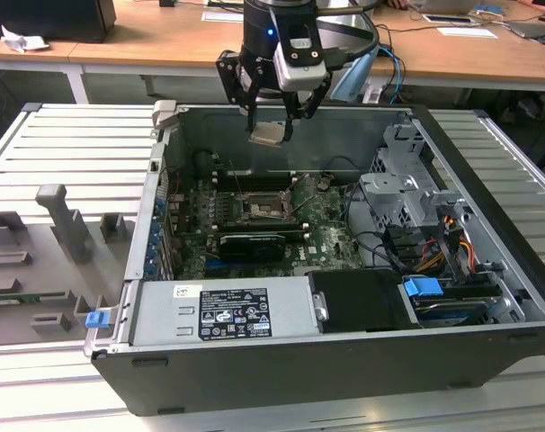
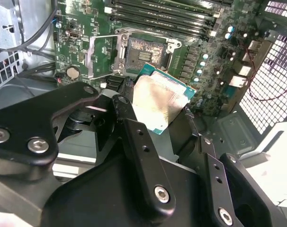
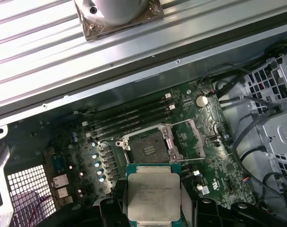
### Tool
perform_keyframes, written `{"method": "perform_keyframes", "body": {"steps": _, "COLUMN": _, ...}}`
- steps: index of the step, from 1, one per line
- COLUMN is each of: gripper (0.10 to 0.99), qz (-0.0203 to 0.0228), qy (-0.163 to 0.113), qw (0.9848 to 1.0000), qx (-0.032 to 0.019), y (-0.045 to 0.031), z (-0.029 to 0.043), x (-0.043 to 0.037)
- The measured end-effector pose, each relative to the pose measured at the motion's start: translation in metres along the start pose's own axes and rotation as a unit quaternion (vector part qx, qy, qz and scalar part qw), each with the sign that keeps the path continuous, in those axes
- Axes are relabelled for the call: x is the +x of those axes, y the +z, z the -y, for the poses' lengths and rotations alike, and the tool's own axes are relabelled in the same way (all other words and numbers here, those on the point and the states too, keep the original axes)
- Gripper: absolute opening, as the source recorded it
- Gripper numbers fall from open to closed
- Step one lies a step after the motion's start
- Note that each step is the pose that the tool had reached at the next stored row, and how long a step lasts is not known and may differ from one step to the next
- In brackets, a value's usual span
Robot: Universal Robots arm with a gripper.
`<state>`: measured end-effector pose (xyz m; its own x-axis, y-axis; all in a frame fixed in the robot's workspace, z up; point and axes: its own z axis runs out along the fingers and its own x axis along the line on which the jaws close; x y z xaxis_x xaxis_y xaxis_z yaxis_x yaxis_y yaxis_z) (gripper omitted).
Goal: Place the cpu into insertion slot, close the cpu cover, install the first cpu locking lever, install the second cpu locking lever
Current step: 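Place the cpu into insertion slot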
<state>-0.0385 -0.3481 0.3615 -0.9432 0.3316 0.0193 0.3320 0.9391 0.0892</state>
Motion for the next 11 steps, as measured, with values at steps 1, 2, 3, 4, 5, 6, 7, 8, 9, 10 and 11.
{"method": "perform_keyframes", "body": {"steps": 1, "gripper": 0.537, "qz": 0.0002, "qy": 0.002, "qw": 1.0000, "qx": -0.0001, "y": 0.0000, "z": 0.0000, "x": 0.0000}}
{"method": "perform_keyframes", "body": {"steps": 2, "gripper": 0.537, "qz": 0.0004, "qy": 0.004, "qw": 1.0000, "qx": -0.0001, "y": 0.0000, "z": 0.0000, "x": 0.0000}}
{"method": "perform_keyframes", "body": {"steps": 3, "gripper": 0.537, "qz": 0.0005, "qy": 0.006, "qw": 1.0000, "qx": -0.0002, "y": 0.0000, "z": 0.0000, "x": 0.0000}}
{"method": "perform_keyframes", "body": {"steps": 4, "gripper": 0.537, "qz": 0.0007, "qy": 0.008, "qw": 1.0000, "qx": -0.0002, "y": 0.0001, "z": 0.0000, "x": 0.0000}}
{"method": "perform_keyframes", "body": {"steps": 5, "gripper": 0.537, "qz": 0.0009, "qy": 0.010, "qw": 1.0000, "qx": -0.0002, "y": 0.0000, "z": 0.0000, "x": 0.0000}}
{"method": "perform_keyframes", "body": {"steps": 6, "gripper": 0.537, "qz": 0.0010, "qy": 0.011, "qw": 0.9999, "qx": -0.0002, "y": 0.0000, "z": 0.0000, "x": 0.0000}}
{"method": "perform_keyframes", "body": {"steps": 7, "gripper": 0.537, "qz": 0.0012, "qy": 0.013, "qw": 0.9999, "qx": -0.0003, "y": 0.0000, "z": 0.0000, "x": 0.0000}}
{"method": "perform_keyframes", "body": {"steps": 8, "gripper": 0.537, "qz": 0.0015, "qy": 0.016, "qw": 0.9999, "qx": -0.0003, "y": 0.0000, "z": 0.0000, "x": 0.0000}}
{"method": "perform_keyframes", "body": {"steps": 9, "gripper": 0.537, "qz": 0.0017, "qy": 0.019, "qw": 0.9998, "qx": -0.0004, "y": 0.0000, "z": 0.0000, "x": 0.0000}}
{"method": "perform_keyframes", "body": {"steps": 10, "gripper": 0.537, "qz": 0.0019, "qy": 0.021, "qw": 0.9998, "qx": -0.0004, "y": 0.0000, "z": 0.0000, "x": 0.0000}}
{"method": "perform_keyframes", "body": {"steps": 11, "gripper": 0.537, "qz": 0.0020, "qy": 0.023, "qw": 0.9997, "qx": -0.0005, "y": 0.0000, "z": 0.0000, "x": 0.0000}}
